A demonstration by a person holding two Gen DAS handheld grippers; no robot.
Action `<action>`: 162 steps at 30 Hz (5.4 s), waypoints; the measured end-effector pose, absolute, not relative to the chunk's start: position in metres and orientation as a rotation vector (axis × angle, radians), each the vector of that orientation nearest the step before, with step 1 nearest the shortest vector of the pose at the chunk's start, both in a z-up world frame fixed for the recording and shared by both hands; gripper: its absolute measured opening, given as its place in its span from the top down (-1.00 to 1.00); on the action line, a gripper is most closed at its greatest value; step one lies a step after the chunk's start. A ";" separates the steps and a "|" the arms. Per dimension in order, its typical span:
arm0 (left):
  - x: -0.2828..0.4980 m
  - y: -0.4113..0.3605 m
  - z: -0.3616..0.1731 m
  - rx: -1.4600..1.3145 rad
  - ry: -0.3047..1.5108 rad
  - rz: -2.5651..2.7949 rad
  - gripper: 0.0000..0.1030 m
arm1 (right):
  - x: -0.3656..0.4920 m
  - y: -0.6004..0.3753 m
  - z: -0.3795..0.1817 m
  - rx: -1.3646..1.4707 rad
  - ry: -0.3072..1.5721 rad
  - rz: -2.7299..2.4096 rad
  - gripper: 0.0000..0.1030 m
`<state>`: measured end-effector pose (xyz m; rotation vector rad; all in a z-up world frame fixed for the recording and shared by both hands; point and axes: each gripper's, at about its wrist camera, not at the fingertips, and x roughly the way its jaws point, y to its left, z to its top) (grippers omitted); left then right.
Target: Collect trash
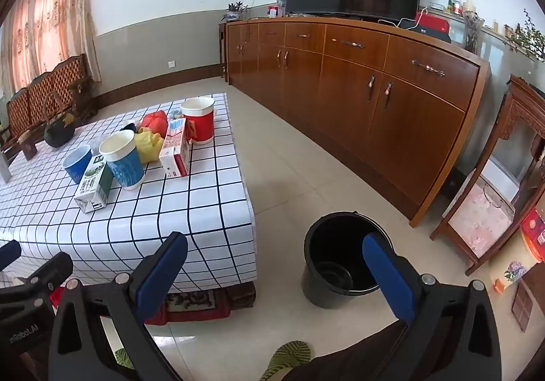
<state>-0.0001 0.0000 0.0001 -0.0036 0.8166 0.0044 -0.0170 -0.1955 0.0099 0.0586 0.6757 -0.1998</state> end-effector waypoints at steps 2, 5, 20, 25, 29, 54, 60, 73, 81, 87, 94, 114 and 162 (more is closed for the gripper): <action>0.000 0.000 0.001 -0.007 0.804 0.010 -1.00 | -0.018 -0.196 0.009 0.058 0.680 -0.203 -1.00; 0.001 -0.003 0.000 -0.004 0.801 0.016 -1.00 | -0.017 -0.194 0.007 0.054 0.685 -0.198 -1.00; -0.002 0.000 -0.001 -0.024 0.804 -0.016 -1.00 | -0.020 -0.200 0.010 0.072 0.665 -0.207 -1.00; -0.002 0.002 -0.002 -0.021 0.800 -0.012 -1.00 | -0.021 -0.199 0.011 0.069 0.657 -0.210 -1.00; 0.000 0.003 -0.002 -0.026 0.803 -0.012 -1.00 | -0.021 -0.197 0.013 0.061 0.655 -0.210 -1.00; -0.001 0.004 -0.006 -0.036 0.815 -0.013 -1.00 | -0.021 -0.196 0.008 0.068 0.661 -0.210 -1.00; 0.000 0.005 -0.006 -0.040 0.817 -0.010 -1.00 | -0.021 -0.196 0.007 0.068 0.663 -0.211 -1.00; 0.000 0.005 -0.007 -0.034 0.812 -0.006 -1.00 | -0.021 -0.195 0.006 0.067 0.663 -0.211 -1.00; -0.001 0.007 -0.007 -0.033 0.810 -0.001 -1.00 | -0.021 -0.195 0.004 0.069 0.663 -0.209 -1.00; 0.001 0.010 -0.008 -0.033 0.810 0.011 -1.00 | -0.019 -0.194 0.003 0.064 0.668 -0.206 -1.00; 0.006 0.013 -0.010 -0.027 0.813 0.020 -1.00 | -0.015 -0.191 0.000 0.062 0.675 -0.200 -1.00; 0.033 0.033 -0.018 -0.070 0.819 0.042 -1.00 | 0.011 -0.180 -0.008 0.038 0.690 -0.160 -1.00; 0.178 0.073 -0.079 -0.128 0.933 0.053 -0.13 | 0.242 -0.103 -0.061 0.053 0.815 0.087 -0.35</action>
